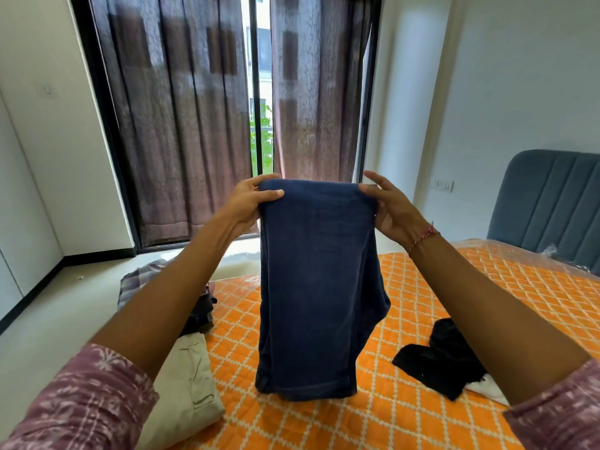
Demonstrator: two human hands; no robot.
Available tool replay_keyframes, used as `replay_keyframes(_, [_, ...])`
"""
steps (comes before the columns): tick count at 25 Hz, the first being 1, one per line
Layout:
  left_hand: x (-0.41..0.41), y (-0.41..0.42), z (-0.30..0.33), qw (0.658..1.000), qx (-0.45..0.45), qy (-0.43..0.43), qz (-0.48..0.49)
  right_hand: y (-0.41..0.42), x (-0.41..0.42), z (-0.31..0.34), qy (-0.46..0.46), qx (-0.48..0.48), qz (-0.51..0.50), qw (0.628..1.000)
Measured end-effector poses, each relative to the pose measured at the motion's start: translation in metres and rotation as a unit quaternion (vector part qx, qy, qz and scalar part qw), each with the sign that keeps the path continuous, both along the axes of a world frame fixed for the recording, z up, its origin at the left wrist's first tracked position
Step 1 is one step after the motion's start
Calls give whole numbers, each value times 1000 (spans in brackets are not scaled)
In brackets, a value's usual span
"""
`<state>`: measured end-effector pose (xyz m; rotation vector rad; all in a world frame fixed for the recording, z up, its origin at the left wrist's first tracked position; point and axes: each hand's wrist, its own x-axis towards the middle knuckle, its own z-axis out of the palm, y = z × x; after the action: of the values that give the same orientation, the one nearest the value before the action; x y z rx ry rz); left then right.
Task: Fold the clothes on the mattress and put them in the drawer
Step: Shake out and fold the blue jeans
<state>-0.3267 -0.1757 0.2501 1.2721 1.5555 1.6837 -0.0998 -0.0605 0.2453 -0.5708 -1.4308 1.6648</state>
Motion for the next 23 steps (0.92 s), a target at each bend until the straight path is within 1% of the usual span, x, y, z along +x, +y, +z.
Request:
replay_keyframes(1, [-3,1,6,995,-33,95,20,3,2,2,-36,29,1,999])
replay_keyframes(2, [-5,2,11,975,-81,201,49,4,2,4,-120,86,-20,989])
replay_keyframes(3, [-6,5,14,945,-113,297,81,4,0,6,-212,153,-60,963])
replay_keyframes(4, [-7,7,17,922,-124,351,110,5,-3,8,-273,213,-111,931])
replay_keyframes(6, [-5,11,22,898,-121,395,152,9,-8,13,-329,299,-192,875])
replay_keyframes(9, [-5,10,23,855,-149,446,219,12,-12,21,-405,395,-229,792])
replay_keyframes(10, [-6,7,22,842,-155,447,258,12,-14,22,-424,421,-229,768])
replay_keyframes(11, [-4,3,21,835,-139,436,307,11,-18,20,-418,428,-227,769])
replay_keyframes(12, [3,2,16,836,-99,410,351,7,-23,19,-402,419,-226,782])
replay_keyframes(13, [15,1,9,848,-41,370,378,2,-29,17,-382,405,-233,797])
replay_keyframes(14, [32,2,0,873,9,314,372,-1,-36,16,-367,390,-250,807])
replay_keyframes(15, [52,5,-10,908,31,264,324,-4,-42,15,-354,380,-269,811])
replay_keyframes(16, [74,8,-19,939,14,233,251,-8,-47,15,-346,372,-275,816])
replay_keyframes(17, [93,15,-29,956,-25,226,187,-13,-52,17,-339,368,-276,820])
replay_keyframes(18, [107,22,-35,959,-54,230,159,-19,-58,19,-330,362,-272,828])
replay_keyframes(19, [114,29,-37,957,-62,224,173,-25,-63,20,-322,361,-267,833])
replay_keyframes(20, [117,33,-35,958,-52,197,202,-32,-67,21,-316,379,-265,829])
replay_keyframes(22, [115,39,-25,964,-3,134,229,-41,-69,24,-306,435,-263,805])
replay_keyframes(23, [108,41,-22,965,13,124,232,-42,-65,28,-287,447,-245,811])
